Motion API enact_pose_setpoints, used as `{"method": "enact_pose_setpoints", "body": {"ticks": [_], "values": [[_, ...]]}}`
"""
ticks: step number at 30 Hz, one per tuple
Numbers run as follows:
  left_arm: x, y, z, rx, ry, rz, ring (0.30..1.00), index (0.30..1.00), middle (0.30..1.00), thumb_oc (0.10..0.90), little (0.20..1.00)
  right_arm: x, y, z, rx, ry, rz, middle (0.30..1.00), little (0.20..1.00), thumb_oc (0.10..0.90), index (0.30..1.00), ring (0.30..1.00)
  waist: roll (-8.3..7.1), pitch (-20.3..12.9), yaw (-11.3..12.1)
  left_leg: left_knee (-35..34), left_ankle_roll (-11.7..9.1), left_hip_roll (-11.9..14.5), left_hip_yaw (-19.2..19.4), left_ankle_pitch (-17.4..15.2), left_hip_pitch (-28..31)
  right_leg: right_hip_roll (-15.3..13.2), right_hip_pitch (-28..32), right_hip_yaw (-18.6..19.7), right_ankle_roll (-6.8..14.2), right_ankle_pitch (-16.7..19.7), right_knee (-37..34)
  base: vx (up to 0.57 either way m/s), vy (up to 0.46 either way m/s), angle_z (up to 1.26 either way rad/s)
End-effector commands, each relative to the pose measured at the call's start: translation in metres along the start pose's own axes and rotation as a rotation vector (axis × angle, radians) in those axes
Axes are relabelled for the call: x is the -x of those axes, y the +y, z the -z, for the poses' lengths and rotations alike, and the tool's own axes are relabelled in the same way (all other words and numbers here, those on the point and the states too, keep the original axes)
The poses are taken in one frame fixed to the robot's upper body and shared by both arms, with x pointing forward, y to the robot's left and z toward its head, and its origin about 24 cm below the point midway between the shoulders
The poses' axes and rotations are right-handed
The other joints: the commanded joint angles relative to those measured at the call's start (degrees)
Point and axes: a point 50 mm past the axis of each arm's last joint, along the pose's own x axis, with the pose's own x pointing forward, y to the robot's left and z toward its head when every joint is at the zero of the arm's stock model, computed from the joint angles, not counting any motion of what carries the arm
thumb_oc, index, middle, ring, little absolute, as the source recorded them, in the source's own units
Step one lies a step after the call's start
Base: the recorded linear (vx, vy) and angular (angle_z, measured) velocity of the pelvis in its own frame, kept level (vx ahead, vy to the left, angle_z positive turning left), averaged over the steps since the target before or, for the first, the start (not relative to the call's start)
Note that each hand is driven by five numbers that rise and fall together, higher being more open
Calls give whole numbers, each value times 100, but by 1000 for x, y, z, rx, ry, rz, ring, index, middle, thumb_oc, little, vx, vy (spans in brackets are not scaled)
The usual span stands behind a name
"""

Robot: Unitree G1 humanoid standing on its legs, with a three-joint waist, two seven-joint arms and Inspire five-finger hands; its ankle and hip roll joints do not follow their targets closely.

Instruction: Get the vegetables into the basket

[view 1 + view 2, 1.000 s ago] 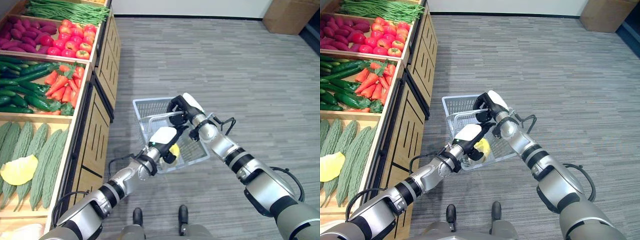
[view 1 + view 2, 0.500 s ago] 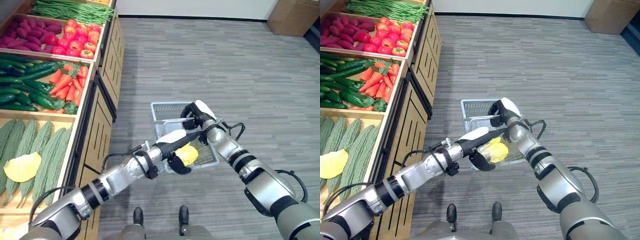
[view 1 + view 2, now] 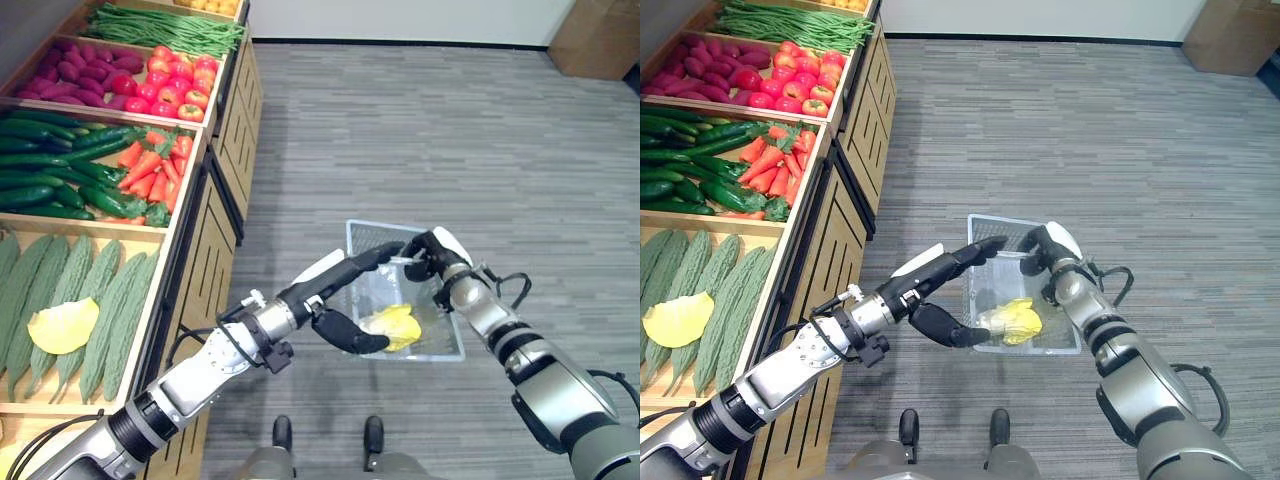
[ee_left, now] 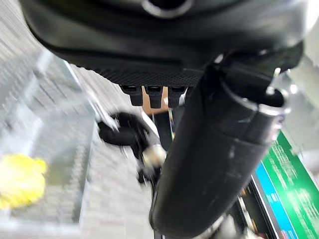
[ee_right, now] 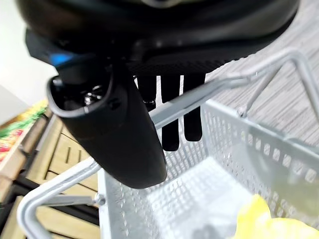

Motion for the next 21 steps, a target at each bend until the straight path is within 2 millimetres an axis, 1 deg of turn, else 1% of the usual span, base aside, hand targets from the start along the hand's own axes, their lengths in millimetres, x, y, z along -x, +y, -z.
{"method": "enact_pose_setpoints", "body": {"ticks": [1,2,3,4,5,6,7,8,9,10,11,12,13,14,15,16,17,18,19,20,21], "values": [[14,9,3,-108,8,61,1000,1000,1000,900,1000,4,-67,-27,-5,-203,187,300,300,400,300,300,-212,-567,8,4,-258,221,-69,-161,-5,-418,45,-21,584,190,42,60,-5,7],[21,10,18,-114,86,64,1000,1000,1000,900,1000,9,-67,-17,-5,-185,183,300,300,400,300,300,-208,-582,-2,4,-265,227,-71,-222,37,-415,92,-27,596,136,34,-1,-10,5],[29,11,37,-150,175,69,1000,1000,1000,900,1000,16,-66,-7,-12,-170,176,300,300,400,300,300,-211,-586,-26,4,-262,221,-72,-159,13,-418,67,-27,592,182,40,47,-7,1],[28,10,38,-150,175,71,1000,1000,1000,900,1000,16,-65,-6,-12,-167,175,300,300,400,300,300,-206,-606,-18,4,-267,223,-77,-215,36,-417,96,-34,601,137,32,0,0,0],[32,10,44,-170,211,90,1000,1000,1000,900,1000,22,-66,2,-15,-153,175,300,300,400,300,300,-203,-616,-27,4,-268,227,-84,-224,50,-419,109,-41,605,126,34,53,-14,0],[48,7,76,-186,358,86,1000,1000,1000,900,1000,34,-65,20,-32,-117,181,300,300,400,300,300,-210,-633,-76,4,-265,229,-83,-222,56,-422,103,-33,614,129,37,0,0,0],[48,6,77,-187,357,88,1000,1000,1000,900,1000,35,-65,21,-31,-114,181,300,300,400,300,300,-205,-638,-66,4,-265,229,-86,-228,61,-422,111,-37,615,123,37,0,0,0],[58,2,95,-242,447,93,1000,1000,1000,900,1000,41,-63,31,-42,-90,183,300,300,400,300,300,-208,-648,-85,4,-267,234,-82,-230,57,-425,111,-43,619,118,35,0,0,0],[67,-2,109,-300,517,135,1000,1000,1000,900,1000,50,-64,42,-42,-68,196,300,300,400,300,300,-208,-653,-121,4,-265,228,-68,-242,58,-425,106,-46,628,114,36,0,0,0],[67,-3,110,-303,516,137,1000,1000,1000,900,1000,51,-64,43,-42,-66,196,300,300,400,300,300,-205,-660,-110,4,-264,227,-69,-243,58,-426,106,-47,629,113,35,0,0,0],[76,-5,123,-306,590,126,1000,1000,1000,900,1000,56,-62,51,-44,-41,201,300,300,400,300,300,-212,-660,-122,4,-261,225,-57,-243,64,-424,94,-44,632,117,37,0,0,0],[94,-15,148,-248,725,73,1000,1000,1000,900,1000,64,-59,62,-45,-9,207,300,300,400,300,300,-213,-665,-142,4,-258,227,-51,-241,67,-428,82,-37,629,122,39,0,0,0],[93,-16,149,-249,724,73,1000,1000,1000,900,1000,65,-59,62,-42,-8,207,300,300,400,300,300,-203,-671,-143,4,-257,226,-52,-242,66,-429,83,-37,630,121,39,0,0,0],[105,-23,162,-233,806,45,1000,1000,1000,900,1000,70,-55,69,-52,15,209,300,300,400,300,300,-217,-670,-160,4,-255,229,-43,-241,66,-427,76,-35,628,121,40,0,0,0],[110,-29,169,-225,845,35,1000,1000,1000,900,1000,75,-53,76,-60,37,213,300,300,400,300,300,-218,-671,-176,4,-254,229,-40,-246,66,-427,75,-33,629,120,41,0,-8,-3],[122,-43,184,-173,949,-27,1000,1000,1000,900,1000,82,-47,88,-74,83,211,300,300,400,300,300,-220,-678,-180,4,-252,229,-31,-244,63,-424,70,-32,621,115,44,1,-6,-4],[121,-44,184,-173,947,-27,1000,1000,1000,900,1000,83,-47,88,-73,84,211,300,300,400,300,300,-212,-679,-180,4,-252,229,-32,-244,62,-424,70,-33,622,114,44,0,0,0],[131,-52,192,-125,1022,-68,1000,1000,1000,900,1000,88,-41,94,-85,103,205,300,300,400,300,300,-227,-680,-197,4,-249,231,-25,-242,65,-420,64,-25,621,118,46,0,0,0],[136,-58,196,-106,1056,-81,1000,1000,1000,900,1000,93,-39,99,-84,123,202,300,300,400,300,300,-226,-682,-215,4,-251,232,-20,-244,66,-419,62,-18,619,115,48,0,0,0],[135,-59,196,-106,1055,-80,1000,1000,1000,900,1000,93,-39,99,-83,123,203,300,300,400,300,300,-221,-684,-214,4,-251,232,-21,-244,65,-419,61,-19,619,114,48,0,0,0],[148,-74,204,-61,1152,-106,1000,1000,1000,900,1000,101,-31,111,-105,176,197,300,300,400,300,300,-219,-685,-236,4,-252,235,-13,-246,67,-409,61,-18,610,106,56,0,0,0]]}}
